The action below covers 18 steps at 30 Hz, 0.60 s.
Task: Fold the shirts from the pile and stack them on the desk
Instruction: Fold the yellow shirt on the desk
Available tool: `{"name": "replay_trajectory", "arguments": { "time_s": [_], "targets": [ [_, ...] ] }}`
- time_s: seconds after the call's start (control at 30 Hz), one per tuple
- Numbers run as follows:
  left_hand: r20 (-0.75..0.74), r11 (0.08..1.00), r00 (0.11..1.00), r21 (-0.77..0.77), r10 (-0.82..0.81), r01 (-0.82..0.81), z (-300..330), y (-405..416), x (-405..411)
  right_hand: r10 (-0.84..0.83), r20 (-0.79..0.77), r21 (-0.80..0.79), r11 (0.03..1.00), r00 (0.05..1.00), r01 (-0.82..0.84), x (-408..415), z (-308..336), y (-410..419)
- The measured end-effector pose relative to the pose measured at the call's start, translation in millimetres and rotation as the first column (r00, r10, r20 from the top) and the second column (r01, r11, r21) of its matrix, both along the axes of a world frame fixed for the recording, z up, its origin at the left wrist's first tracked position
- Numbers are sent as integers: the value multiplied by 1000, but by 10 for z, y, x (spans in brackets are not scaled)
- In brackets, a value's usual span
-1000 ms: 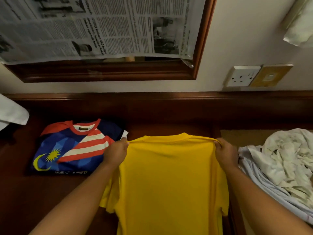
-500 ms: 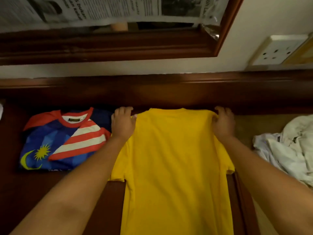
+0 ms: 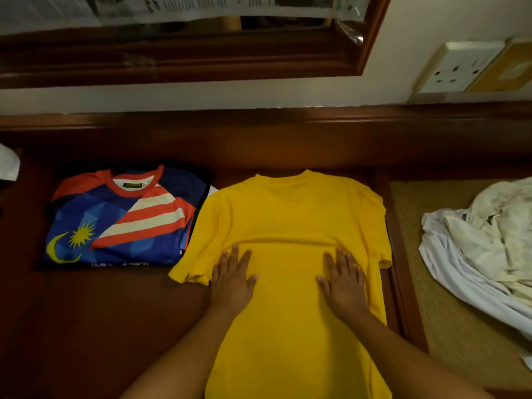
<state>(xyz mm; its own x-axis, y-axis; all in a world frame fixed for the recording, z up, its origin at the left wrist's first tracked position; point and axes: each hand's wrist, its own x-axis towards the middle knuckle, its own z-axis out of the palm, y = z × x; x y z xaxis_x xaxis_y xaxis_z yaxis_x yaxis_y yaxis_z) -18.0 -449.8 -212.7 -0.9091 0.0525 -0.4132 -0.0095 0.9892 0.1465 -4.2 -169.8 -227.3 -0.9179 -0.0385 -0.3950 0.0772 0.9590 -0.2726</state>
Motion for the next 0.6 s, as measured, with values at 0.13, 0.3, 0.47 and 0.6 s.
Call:
{"name": "replay_trajectory", "arguments": {
  "time_s": [0.13, 0.3, 0.47, 0.6],
  "targets": [
    [80, 996, 995, 50, 67, -71, 161, 20, -40, 7, 50, -24, 1000, 999, -6, -207, 214, 42],
    [21, 995, 997, 66, 71, -73, 282, 93, 565, -115, -30, -207, 973, 993, 106, 283, 338, 135],
    [23, 983, 984, 40, 178, -178, 305, 118, 1433, -128, -21, -125, 984, 992, 125, 1209, 301, 292],
    [65, 961, 959, 11, 274, -276, 298, 98, 1941, -142, 10, -49, 989, 990, 142, 1708, 324, 307]
  ]
}}
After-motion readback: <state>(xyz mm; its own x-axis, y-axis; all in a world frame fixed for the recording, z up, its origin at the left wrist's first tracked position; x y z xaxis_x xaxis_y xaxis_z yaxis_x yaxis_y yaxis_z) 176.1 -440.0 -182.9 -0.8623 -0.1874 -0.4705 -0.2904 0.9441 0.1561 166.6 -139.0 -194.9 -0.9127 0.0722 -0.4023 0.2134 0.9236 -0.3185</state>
